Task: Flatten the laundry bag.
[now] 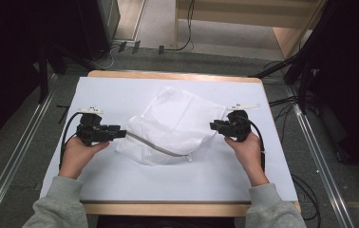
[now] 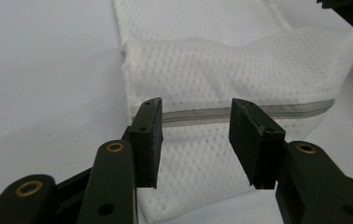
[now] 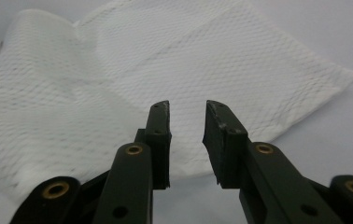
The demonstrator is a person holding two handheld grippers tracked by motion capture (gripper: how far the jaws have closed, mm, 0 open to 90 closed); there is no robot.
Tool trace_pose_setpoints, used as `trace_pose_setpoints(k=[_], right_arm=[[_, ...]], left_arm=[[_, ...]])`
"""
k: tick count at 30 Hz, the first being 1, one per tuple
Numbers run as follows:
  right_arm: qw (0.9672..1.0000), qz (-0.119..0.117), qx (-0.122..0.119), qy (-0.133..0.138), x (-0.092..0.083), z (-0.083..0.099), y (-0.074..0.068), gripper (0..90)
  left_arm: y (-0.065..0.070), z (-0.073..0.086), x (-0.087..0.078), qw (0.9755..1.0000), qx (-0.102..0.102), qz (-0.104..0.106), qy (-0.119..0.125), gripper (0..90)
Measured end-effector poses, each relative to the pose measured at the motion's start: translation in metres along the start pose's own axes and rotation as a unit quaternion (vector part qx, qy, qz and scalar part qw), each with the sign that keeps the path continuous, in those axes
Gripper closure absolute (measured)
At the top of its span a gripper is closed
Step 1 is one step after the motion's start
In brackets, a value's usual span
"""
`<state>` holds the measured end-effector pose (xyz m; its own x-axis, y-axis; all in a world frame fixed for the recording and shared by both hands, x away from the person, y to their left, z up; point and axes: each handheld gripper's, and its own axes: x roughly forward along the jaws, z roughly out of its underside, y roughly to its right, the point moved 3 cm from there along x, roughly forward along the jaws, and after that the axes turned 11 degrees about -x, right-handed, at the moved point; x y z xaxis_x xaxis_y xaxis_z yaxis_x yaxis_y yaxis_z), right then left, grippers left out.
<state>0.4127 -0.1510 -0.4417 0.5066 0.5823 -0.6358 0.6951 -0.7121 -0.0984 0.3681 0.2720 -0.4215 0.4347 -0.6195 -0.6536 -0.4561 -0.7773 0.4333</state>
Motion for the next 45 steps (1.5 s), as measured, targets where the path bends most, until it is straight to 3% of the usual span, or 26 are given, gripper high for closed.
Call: trace_pose_setpoints(k=[5, 10, 16, 26, 33, 39, 43, 45], right_arm=[[0.9997, -0.020, -0.006, 0.011, -0.014, 0.007, -0.018, 74.9], [0.9990, -0.039, -0.022, 0.003, -0.019, 0.016, -0.038, 75.4], [0.9977, -0.053, -0.043, -0.010, -0.019, 0.023, -0.057, 75.4], [0.9970, -0.059, -0.047, -0.016, -0.018, 0.027, -0.064, 75.1], [0.9970, -0.058, -0.047, -0.019, -0.018, 0.030, -0.066, 75.2], [0.9968, -0.057, -0.050, -0.025, -0.017, 0.033, -0.069, 75.1], [0.9968, -0.056, -0.049, -0.029, -0.017, 0.036, -0.068, 75.2], [0.9970, -0.054, -0.048, -0.029, -0.018, 0.037, -0.068, 75.2]], left_arm=[[0.015, 0.002, -0.002, 0.9998, 0.009, 0.007, 0.014, 55.1], [0.029, 0.008, 0.008, 0.9996, 0.021, 0.011, -0.012, 55.5], [0.043, 0.009, 0.014, 0.9991, 0.028, 0.026, -0.016, 63.0], [0.074, 0.015, 0.032, 0.9954, 0.059, 0.066, -0.038, 84.3], [0.090, 0.017, 0.046, 0.9923, 0.078, 0.082, -0.049, 85.8], [0.105, 0.022, 0.062, 0.9874, 0.099, 0.101, -0.072, 86.2], [0.109, 0.026, 0.077, 0.9842, 0.109, 0.101, -0.096, 86.1], [0.108, 0.026, 0.084, 0.9842, 0.111, 0.096, -0.099, 86.0]])
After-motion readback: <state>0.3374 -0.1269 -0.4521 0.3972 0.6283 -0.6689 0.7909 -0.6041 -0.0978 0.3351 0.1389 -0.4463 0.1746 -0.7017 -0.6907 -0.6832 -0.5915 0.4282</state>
